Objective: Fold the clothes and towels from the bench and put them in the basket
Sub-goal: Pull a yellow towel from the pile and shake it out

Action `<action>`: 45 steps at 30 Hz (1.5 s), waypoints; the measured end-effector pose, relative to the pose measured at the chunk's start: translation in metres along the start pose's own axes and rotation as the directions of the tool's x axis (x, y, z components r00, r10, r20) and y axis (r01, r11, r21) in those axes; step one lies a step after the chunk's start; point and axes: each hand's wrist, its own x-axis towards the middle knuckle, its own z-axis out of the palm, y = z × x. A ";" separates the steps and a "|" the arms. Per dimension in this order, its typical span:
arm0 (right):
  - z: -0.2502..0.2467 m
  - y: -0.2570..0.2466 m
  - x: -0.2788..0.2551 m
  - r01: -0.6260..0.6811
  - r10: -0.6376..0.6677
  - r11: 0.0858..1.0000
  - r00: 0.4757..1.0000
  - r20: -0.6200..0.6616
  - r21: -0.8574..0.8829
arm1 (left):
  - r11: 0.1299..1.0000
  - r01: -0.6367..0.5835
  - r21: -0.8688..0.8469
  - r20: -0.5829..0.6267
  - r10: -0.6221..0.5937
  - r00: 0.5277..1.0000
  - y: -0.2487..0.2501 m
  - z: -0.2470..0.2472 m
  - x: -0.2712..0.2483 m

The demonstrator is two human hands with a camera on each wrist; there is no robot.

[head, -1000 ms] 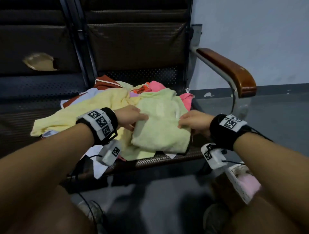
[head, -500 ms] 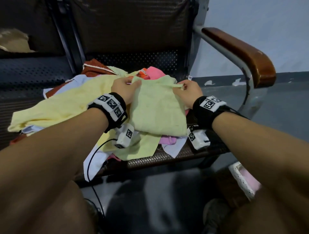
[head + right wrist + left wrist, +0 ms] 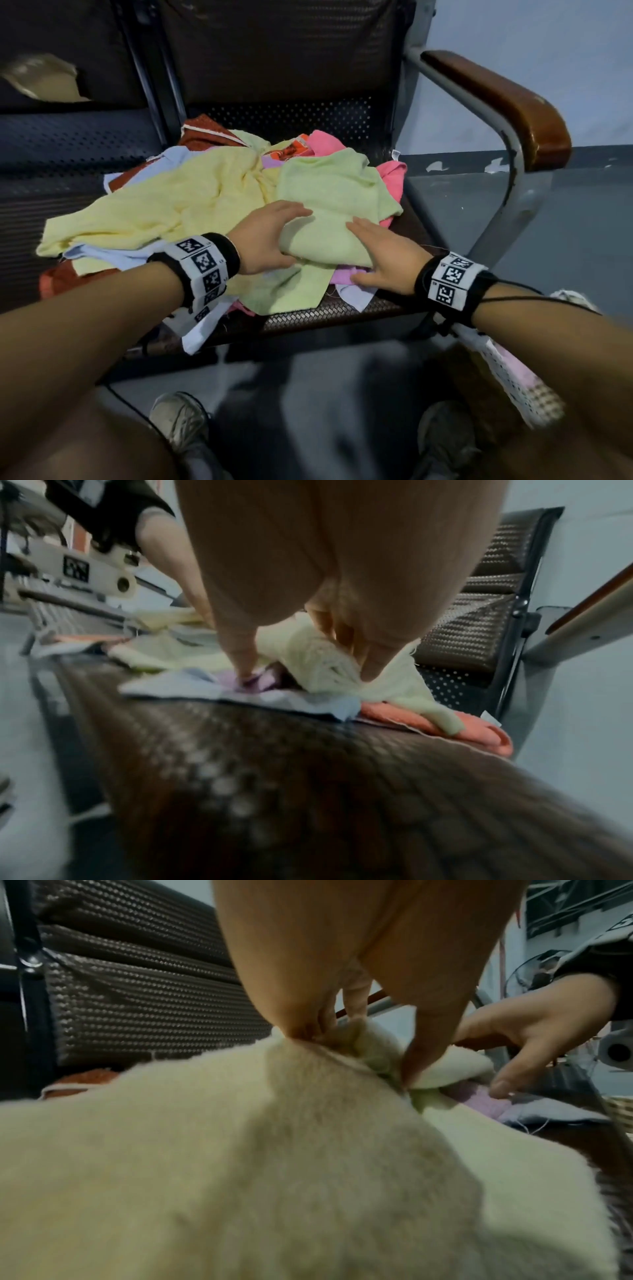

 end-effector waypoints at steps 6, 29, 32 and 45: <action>-0.014 0.001 0.002 -0.010 0.029 0.994 0.983 -0.183 0.105 | 0.999 0.043 -0.033 -0.274 -0.050 0.961 0.005 0.004 0.003; -0.030 0.012 0.032 -0.362 0.438 0.833 0.893 -0.100 0.419 | 0.796 0.523 -0.303 -0.006 -0.551 0.835 0.009 -0.005 0.018; -0.038 0.007 0.027 -0.313 0.374 0.874 0.922 -0.103 0.373 | 0.847 0.300 -0.439 -0.172 -0.407 0.897 0.028 -0.010 0.020; -0.077 0.012 -0.056 -0.074 0.209 0.693 0.972 -0.102 0.718 | 0.606 -0.113 -0.787 -0.272 -0.178 0.946 0.151 -0.031 0.044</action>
